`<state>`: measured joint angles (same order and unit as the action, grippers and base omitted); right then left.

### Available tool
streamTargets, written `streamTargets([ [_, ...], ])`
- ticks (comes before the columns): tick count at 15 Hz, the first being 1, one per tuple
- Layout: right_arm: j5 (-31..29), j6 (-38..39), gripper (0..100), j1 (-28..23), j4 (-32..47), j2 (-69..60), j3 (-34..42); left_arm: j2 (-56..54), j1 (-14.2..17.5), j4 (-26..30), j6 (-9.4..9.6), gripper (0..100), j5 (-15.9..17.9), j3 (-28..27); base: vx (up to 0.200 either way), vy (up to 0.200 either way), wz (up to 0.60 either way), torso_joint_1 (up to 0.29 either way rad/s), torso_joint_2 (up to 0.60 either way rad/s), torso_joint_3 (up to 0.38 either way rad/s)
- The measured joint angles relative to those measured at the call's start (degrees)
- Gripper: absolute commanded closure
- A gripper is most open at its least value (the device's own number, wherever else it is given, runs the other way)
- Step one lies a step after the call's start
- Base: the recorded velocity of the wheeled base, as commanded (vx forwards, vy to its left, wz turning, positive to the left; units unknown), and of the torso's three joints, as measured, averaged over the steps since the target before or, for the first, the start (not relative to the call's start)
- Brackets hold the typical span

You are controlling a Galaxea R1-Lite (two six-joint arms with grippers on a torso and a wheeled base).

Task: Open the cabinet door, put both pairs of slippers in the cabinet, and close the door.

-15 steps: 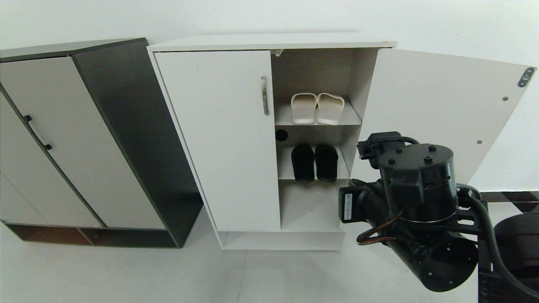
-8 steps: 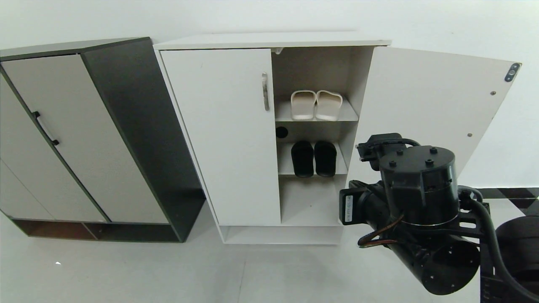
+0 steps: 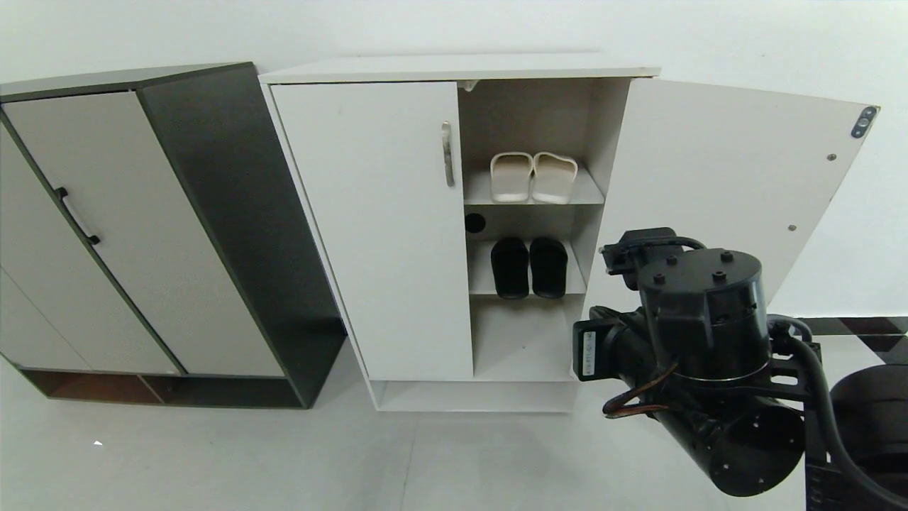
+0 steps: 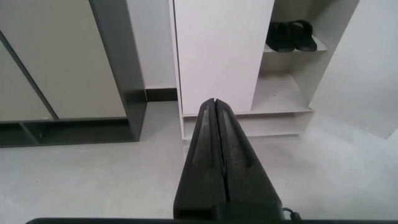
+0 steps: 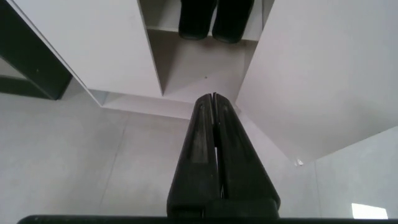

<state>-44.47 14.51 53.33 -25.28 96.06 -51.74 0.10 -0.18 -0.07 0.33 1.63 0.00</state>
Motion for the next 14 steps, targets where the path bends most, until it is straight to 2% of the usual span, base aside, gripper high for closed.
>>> streamTargets([
  [6, -0.02, -0.41, 100, -0.3, 0.0, -0.01, 0.06, 0.0, 0.02, 0.0, 0.0, 100, 0.02, 0.0, 0.0, 0.0, 0.0, 0.0, -0.01, -0.012],
  [9, 0.0, -0.45, 100, -0.61, 0.07, -0.01, 0.06, 0.0, 0.0, 0.1, 0.0, 100, 0.04, 0.02, 0.0, 0.0, 0.0, 0.028, -0.22, -0.284],
  [14, 0.0, -0.9, 100, -1.05, 0.0, -0.01, 0.02, 0.0, -0.02, 0.0, 0.0, 100, 0.02, 0.0, 0.0, 0.0, 0.0, 0.081, -0.48, -0.351],
])
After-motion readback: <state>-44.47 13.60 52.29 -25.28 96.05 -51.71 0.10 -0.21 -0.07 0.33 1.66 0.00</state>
